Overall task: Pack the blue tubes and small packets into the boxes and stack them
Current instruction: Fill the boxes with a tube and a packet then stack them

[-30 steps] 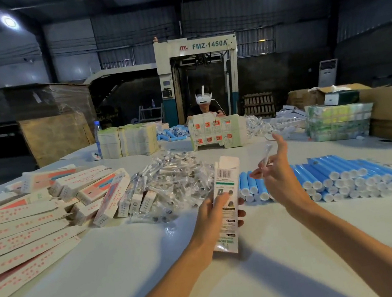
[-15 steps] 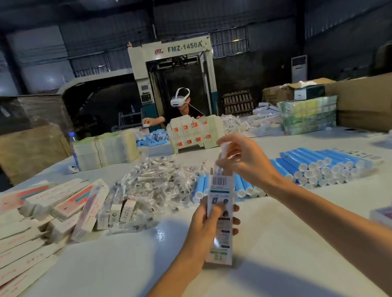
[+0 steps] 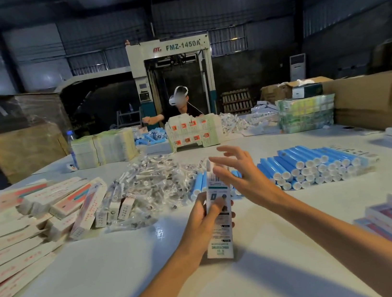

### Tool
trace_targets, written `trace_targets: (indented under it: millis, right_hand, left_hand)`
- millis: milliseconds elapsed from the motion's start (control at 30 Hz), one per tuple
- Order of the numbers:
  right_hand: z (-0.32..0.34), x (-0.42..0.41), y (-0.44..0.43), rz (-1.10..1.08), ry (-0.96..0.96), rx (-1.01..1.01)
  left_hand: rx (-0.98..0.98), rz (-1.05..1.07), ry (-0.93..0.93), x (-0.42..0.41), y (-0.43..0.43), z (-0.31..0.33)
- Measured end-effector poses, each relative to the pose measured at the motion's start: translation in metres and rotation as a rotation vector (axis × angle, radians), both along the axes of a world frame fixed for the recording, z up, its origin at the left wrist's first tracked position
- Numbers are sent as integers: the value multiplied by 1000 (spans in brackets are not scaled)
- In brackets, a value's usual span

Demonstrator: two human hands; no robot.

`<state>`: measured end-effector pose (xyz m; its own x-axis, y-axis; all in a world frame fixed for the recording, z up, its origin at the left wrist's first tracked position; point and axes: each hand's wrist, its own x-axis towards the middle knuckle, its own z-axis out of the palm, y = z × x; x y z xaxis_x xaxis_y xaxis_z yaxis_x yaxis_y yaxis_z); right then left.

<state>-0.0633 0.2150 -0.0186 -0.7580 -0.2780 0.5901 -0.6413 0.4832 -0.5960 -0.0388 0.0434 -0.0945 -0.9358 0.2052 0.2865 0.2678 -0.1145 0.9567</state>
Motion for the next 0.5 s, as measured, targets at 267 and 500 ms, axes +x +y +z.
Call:
trace_targets:
  millis: [267,500]
  right_hand:
    - [-32,15,6,128,-267,-353]
    - [-36,23,5,214,-247,-385]
  left_hand:
    - [112,-13,12,-4,-3,0]
    - [5,-80,146,-8,-9,7]
